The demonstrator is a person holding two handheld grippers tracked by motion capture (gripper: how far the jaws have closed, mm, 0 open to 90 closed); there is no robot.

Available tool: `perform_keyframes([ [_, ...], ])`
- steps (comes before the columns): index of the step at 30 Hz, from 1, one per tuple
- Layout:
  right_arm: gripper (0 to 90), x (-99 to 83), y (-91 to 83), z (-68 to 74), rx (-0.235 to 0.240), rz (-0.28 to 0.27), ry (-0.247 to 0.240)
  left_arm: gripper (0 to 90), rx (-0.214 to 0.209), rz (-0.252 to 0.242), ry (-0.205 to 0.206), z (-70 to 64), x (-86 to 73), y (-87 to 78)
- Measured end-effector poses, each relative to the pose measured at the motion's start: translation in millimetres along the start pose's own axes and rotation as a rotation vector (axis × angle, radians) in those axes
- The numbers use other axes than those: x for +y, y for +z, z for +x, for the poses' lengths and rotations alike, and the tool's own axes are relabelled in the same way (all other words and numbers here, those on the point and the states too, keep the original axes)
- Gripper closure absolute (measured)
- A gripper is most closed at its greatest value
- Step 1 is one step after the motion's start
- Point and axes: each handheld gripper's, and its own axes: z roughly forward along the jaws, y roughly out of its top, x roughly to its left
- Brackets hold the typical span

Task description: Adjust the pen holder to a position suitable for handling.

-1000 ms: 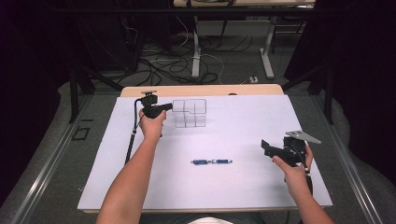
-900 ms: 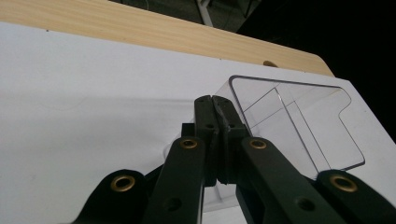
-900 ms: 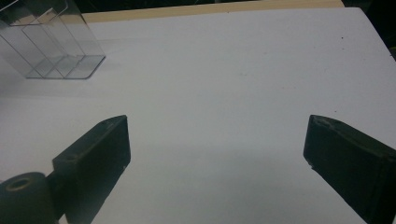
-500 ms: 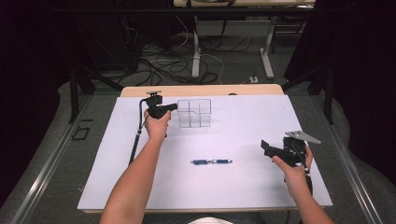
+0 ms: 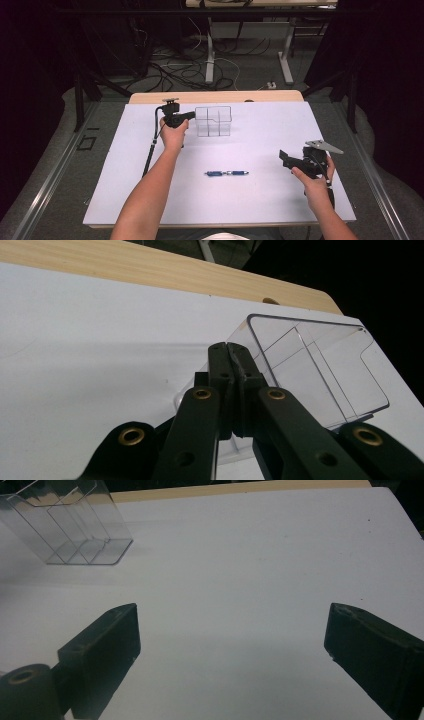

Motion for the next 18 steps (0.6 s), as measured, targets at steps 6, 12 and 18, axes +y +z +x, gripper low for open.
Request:
perform_keyframes([
  [6,7.5,0.7,-1.2,-0.8,-0.002,0.005,-0.013,90.0,-0.015,0.009,0.011,-1.5,0.8,2.3],
  [12,7.5,0.4,-0.1,-0.9,0.001,-0.004,-0.009,90.0,-0.016,-0.003,0.003,-0.6,0.0,4.8],
  [18,7.5,0.4,0.4,-1.1,0.001,-0.003,-0.011,90.0,-0.022,0.000,0.012,-0.5,0.7,4.4],
])
